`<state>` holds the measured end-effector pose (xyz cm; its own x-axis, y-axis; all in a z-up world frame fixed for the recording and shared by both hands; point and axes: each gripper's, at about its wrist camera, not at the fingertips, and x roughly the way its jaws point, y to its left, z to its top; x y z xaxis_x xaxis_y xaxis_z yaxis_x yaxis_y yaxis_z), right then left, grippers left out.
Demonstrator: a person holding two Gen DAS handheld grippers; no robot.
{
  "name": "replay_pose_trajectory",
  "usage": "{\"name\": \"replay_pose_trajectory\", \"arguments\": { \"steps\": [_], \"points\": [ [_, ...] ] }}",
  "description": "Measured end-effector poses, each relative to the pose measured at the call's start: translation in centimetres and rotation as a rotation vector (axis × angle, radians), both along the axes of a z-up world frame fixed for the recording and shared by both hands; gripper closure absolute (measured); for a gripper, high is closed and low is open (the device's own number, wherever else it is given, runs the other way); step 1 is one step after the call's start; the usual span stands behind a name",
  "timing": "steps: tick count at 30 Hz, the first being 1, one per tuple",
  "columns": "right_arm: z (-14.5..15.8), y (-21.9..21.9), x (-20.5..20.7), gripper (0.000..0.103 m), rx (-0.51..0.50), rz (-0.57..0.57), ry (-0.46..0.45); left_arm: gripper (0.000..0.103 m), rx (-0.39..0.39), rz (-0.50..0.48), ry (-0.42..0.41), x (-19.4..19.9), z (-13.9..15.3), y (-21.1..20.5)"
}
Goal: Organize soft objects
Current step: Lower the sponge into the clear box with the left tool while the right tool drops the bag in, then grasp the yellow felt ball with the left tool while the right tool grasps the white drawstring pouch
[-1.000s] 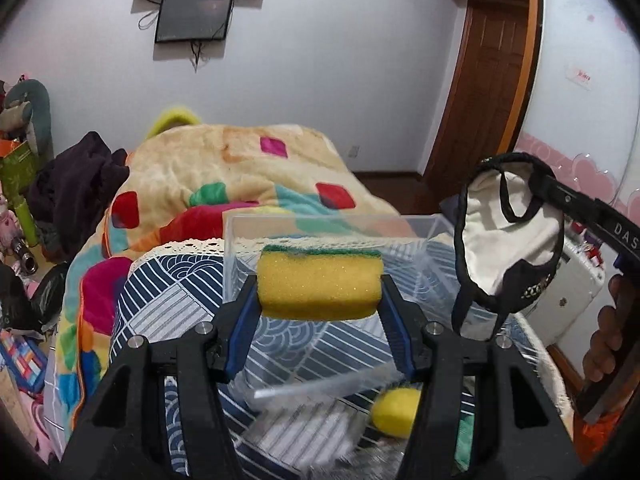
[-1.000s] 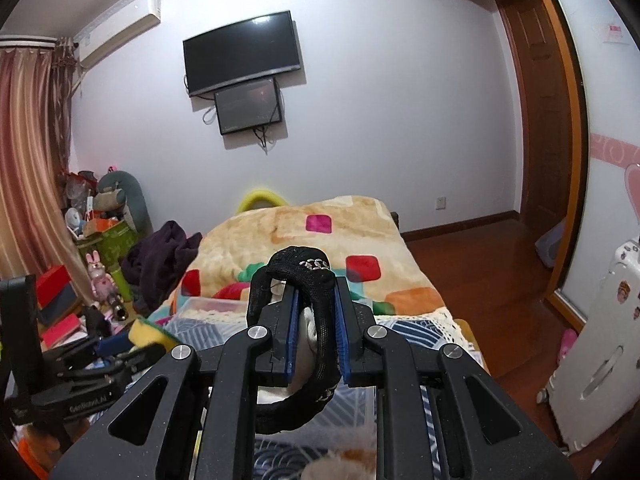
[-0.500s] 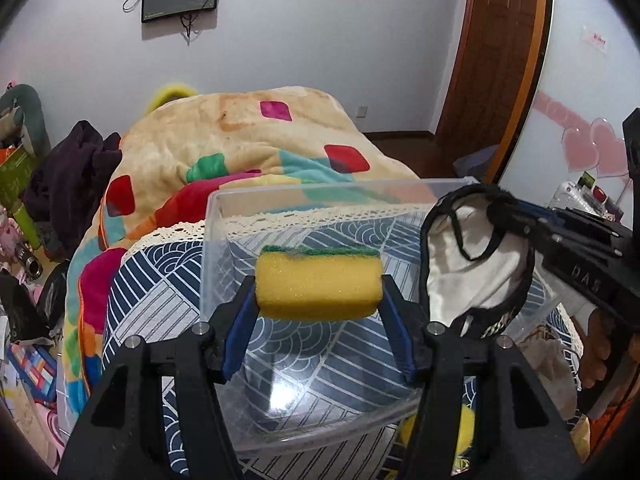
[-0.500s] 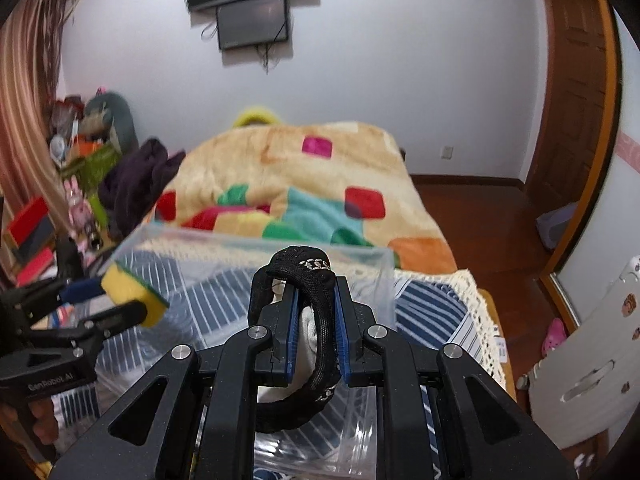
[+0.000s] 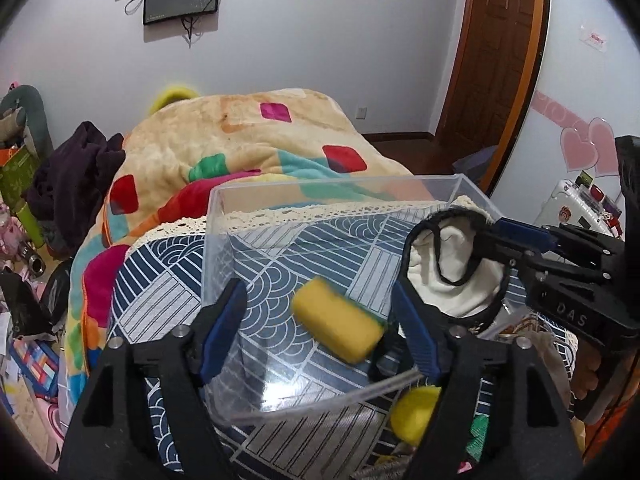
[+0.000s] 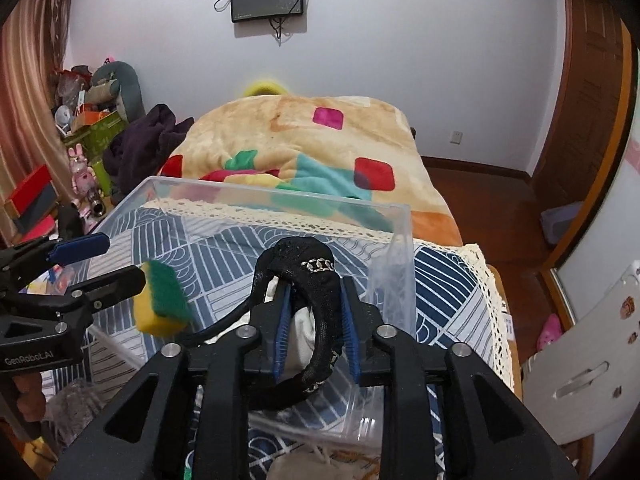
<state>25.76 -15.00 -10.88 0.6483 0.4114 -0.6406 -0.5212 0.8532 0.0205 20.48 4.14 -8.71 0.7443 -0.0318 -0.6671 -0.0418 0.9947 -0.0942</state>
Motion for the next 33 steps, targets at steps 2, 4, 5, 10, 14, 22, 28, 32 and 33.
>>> {"name": "replay_pose_trajectory", "arguments": {
  "steps": [2,4,5,10,14,22,28,32,33],
  "points": [
    [0.2,-0.2,-0.3,0.062,0.007,0.006,-0.007,0.021,-0.004,0.0,-0.016,-0.6,0.5,-0.1],
    [0.6,-0.1,-0.6,0.057,0.017,0.01,-0.023,0.018,-0.001,0.001,-0.03,-1.1,0.9,-0.2],
    [0.9,-0.1,-0.8,0.057,0.021,0.014,-0.029,0.017,0.004,0.002,-0.041,-1.4,1.3,-0.3],
    [2.2,-0.5,-2.0,0.04,0.053,0.019,-0.077,0.01,0.018,-0.005,-0.083,-2.9,2.7,-0.8],
    [3.3,-1.0,-3.5,0.03,0.08,0.019,-0.13,0.005,0.021,-0.013,-0.118,-4.6,3.7,-1.3],
    [3.2,-2.4,-6.2,0.019,0.083,0.005,-0.186,0.004,0.013,-0.04,-0.106,-7.1,3.0,-2.1],
    [0.8,-3.7,-6.6,0.019,0.076,-0.021,-0.117,0.004,-0.016,-0.071,-0.044,-7.7,0.4,-3.0],
    [-1.4,-4.2,-7.1,0.019,0.053,-0.027,-0.057,0.004,-0.044,-0.089,-0.007,-7.6,-1.4,-4.1],
    [-1.8,-4.4,-7.3,0.019,0.048,-0.032,-0.049,0.004,-0.045,-0.093,0.001,-7.5,-1.8,-4.5]
  ]
}}
